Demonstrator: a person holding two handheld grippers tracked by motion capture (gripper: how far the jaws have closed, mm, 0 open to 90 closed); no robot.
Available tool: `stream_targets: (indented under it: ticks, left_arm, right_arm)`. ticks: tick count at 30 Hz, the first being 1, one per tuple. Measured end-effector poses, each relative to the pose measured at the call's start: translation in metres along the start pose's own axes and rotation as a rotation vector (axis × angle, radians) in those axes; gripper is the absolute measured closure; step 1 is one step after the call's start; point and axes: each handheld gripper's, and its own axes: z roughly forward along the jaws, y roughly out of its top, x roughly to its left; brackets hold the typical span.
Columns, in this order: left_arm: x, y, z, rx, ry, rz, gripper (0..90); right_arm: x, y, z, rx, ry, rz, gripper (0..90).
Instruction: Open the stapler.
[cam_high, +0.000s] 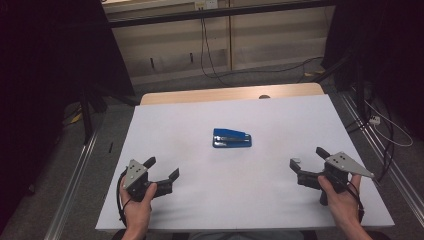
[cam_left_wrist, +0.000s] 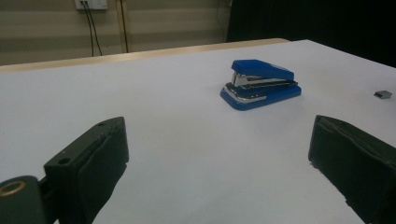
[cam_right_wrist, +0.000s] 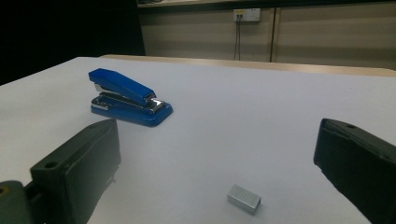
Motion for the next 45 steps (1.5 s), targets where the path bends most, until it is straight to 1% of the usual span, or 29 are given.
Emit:
stream_targets:
  ticks: [2,4,8,10,11,12,13,15,17,18,19,21,23,25,26,27,28,29,30,31,32,34,36,37,38,39,40,43,45]
  left_arm:
    - [0.0,0.0,0.0,-0.001,0.002,-0.002,5.1]
    - [0.001,0.0,0.0,0.007,0.002,-0.001,5.1]
    - [0.003,-0.001,0.001,0.02,0.005,0.002,5.1]
    - [0.003,-0.001,0.002,0.02,0.005,-0.003,5.1]
    - [0.003,-0.001,0.002,0.02,0.005,-0.003,5.1]
    - [0.004,-0.001,0.003,0.026,0.005,-0.006,5.1]
    - [0.004,-0.001,0.003,0.026,0.005,-0.006,5.1]
    - [0.004,-0.002,0.005,0.032,0.002,-0.008,5.1]
    - [0.004,-0.002,0.006,0.033,0.002,-0.007,4.9]
    - [0.003,-0.002,0.006,0.037,-0.002,0.003,4.8]
    - [0.003,-0.002,0.006,0.037,-0.002,0.003,4.6]
    - [0.002,-0.002,0.007,0.036,-0.011,0.004,4.6]
    - [0.001,-0.002,0.007,0.036,-0.02,0.013,4.5]
    - [0.0,-0.002,0.007,0.035,-0.023,0.013,4.3]
    - [-0.002,-0.001,0.007,0.033,-0.036,0.028,4.3]
    - [-0.002,-0.001,0.007,0.033,-0.036,0.028,4.3]
    - [-0.005,0.0,0.007,0.03,-0.04,0.036,4.3]
    - [-0.005,0.0,0.008,0.036,-0.047,0.045,4.3]
    - [-0.006,0.001,0.008,0.04,-0.055,0.048,4.3]
    - [-0.006,0.001,0.008,0.04,-0.055,0.048,4.3]
    - [-0.008,0.001,0.01,0.041,-0.061,0.05,4.3]
    - [-0.011,0.001,0.013,0.052,-0.063,0.041,4.3]
    - [-0.013,0.001,0.015,0.064,-0.069,0.06,4.3]
    - [-0.013,0.001,0.015,0.064,-0.069,0.06,4.2]
    - [-0.015,0.001,0.019,0.065,-0.069,0.058,4.0]
    - [-0.015,0.001,0.019,0.065,-0.069,0.058,4.2]
    - [-0.016,0.002,0.021,0.075,-0.082,0.055,4.3]
    - [-0.017,0.003,0.027,0.082,-0.12,0.053,5.3]
    - [-0.017,0.004,0.028,0.082,-0.122,0.046,5.3]
  right_arm:
    - [-0.001,0.0,0.001,-0.002,0.01,0.007,1.0]
    - [-0.002,0.0,0.002,0.002,0.005,-0.015,1.0]
    - [-0.002,-0.001,0.004,0.004,-0.001,-0.027,1.1]
    - [-0.002,-0.001,0.005,0.009,0.014,-0.022,1.1]
    - [-0.002,-0.001,0.005,0.009,0.014,-0.022,1.1]
    - [0.0,-0.001,0.007,0.014,0.034,-0.021,1.1]
    - [0.0,-0.001,0.007,0.014,0.034,-0.021,1.1]
    - [0.004,-0.002,0.009,0.021,0.053,-0.045,0.9]
    - [0.005,-0.001,0.01,0.021,0.061,-0.05,0.8]
    - [0.008,-0.002,0.012,0.028,0.07,-0.07,1.2]
    - [0.009,-0.002,0.012,0.028,0.073,-0.074,1.3]
    - [0.01,-0.002,0.013,0.027,0.083,-0.075,1.2]
    - [0.014,-0.001,0.015,0.023,0.095,-0.09,1.0]
    - [0.016,-0.001,0.016,0.017,0.109,-0.077,1.1]
    - [0.017,0.0,0.018,0.016,0.119,-0.077,1.1]
    - [0.017,0.0,0.018,0.016,0.119,-0.077,1.1]
    - [0.019,0.002,0.019,0.004,0.11,-0.093,1.3]
    - [0.02,0.003,0.02,-0.001,0.11,-0.089,1.5]
    - [0.02,0.005,0.021,-0.008,0.112,-0.076,1.8]
    - [0.02,0.005,0.021,-0.008,0.112,-0.076,1.8]
    - [0.023,0.005,0.023,0.005,0.121,-0.081,1.9]
    - [0.026,0.004,0.025,0.009,0.139,-0.088,2.0]
    - [0.029,0.006,0.028,0.008,0.148,-0.1,2.3]
    - [0.029,0.006,0.028,0.008,0.148,-0.1,2.3]
    - [0.031,0.008,0.031,-0.002,0.163,-0.088,2.5]
    - [0.032,0.009,0.032,-0.005,0.165,-0.091,2.8]
    - [0.034,0.01,0.034,-0.009,0.172,-0.091,3.1]
    - [0.038,0.011,0.04,-0.006,0.188,-0.096,3.8]
    - [0.039,0.011,0.042,0.0,0.195,-0.096,4.7]
